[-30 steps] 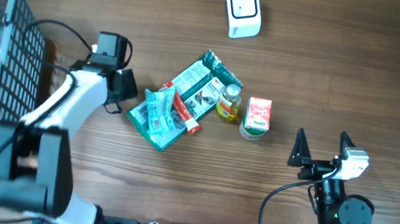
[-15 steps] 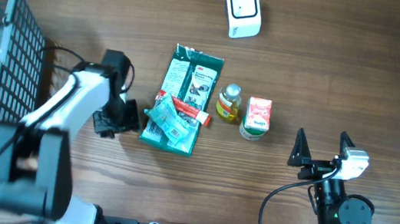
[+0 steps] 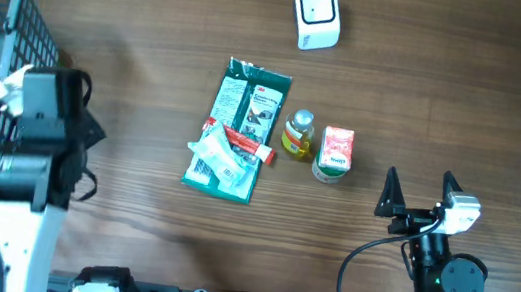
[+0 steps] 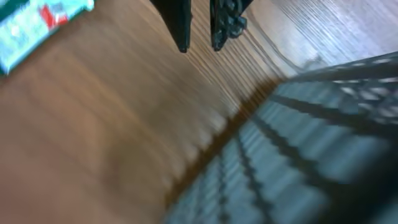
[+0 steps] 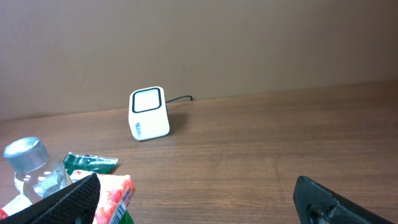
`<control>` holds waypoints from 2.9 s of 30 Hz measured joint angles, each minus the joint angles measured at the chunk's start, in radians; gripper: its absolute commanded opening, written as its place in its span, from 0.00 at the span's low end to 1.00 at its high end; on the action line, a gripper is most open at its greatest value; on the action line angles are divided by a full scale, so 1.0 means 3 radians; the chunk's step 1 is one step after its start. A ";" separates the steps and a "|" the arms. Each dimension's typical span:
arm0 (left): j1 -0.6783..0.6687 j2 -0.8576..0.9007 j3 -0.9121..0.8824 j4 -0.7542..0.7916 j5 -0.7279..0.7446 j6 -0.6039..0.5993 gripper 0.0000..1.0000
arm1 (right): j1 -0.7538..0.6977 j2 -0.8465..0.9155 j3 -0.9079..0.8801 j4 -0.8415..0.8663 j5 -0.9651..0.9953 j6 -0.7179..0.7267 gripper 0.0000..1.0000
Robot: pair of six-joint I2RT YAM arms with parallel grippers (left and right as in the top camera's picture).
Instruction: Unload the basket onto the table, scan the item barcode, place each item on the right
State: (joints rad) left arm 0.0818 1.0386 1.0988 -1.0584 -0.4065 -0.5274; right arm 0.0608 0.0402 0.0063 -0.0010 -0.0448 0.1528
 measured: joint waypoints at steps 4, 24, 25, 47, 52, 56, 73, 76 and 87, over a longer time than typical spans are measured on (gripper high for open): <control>0.0000 -0.0360 0.0000 0.0000 -0.0355 -0.0268 0.08 | 0.0000 0.0000 0.0000 0.0000 0.0000 -0.0001 1.00; 0.0800 -0.0343 0.0000 0.0696 0.0702 0.0106 0.76 | 0.0000 0.0000 0.0000 0.0000 0.0000 -0.0001 1.00; 0.0800 -0.0331 0.0000 0.0757 0.1011 0.0328 1.00 | 0.0000 0.0000 0.0000 0.0000 0.0000 0.0000 1.00; 0.0796 0.0593 0.0000 0.0750 0.1799 0.0956 1.00 | 0.0000 0.0000 0.0000 0.0000 0.0000 0.0000 1.00; 0.0796 0.0593 0.0000 0.0750 0.1799 0.0956 1.00 | 0.0000 0.0000 0.0000 0.0000 0.0000 -0.0001 1.00; 0.0796 0.0593 0.0000 0.0750 0.1799 0.0956 1.00 | 0.0000 0.0000 0.0000 0.0000 0.0000 -0.0001 1.00; 0.0796 0.0593 0.0000 0.0750 0.1799 0.0956 1.00 | 0.0000 0.0000 0.0000 0.0000 0.0000 0.0000 1.00; 0.0796 0.0594 0.0000 0.0750 0.1799 0.0956 1.00 | 0.0000 0.0000 0.0000 0.0000 0.0000 0.0000 1.00; 0.0796 0.0593 0.0000 0.0750 0.1799 0.0956 1.00 | 0.0000 0.0006 0.0032 -0.0178 -0.0463 0.0416 1.00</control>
State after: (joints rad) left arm 0.3206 1.2163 1.0988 -0.8333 0.1333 -0.2405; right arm 0.0608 0.0422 0.0158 -0.0544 -0.1837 0.2775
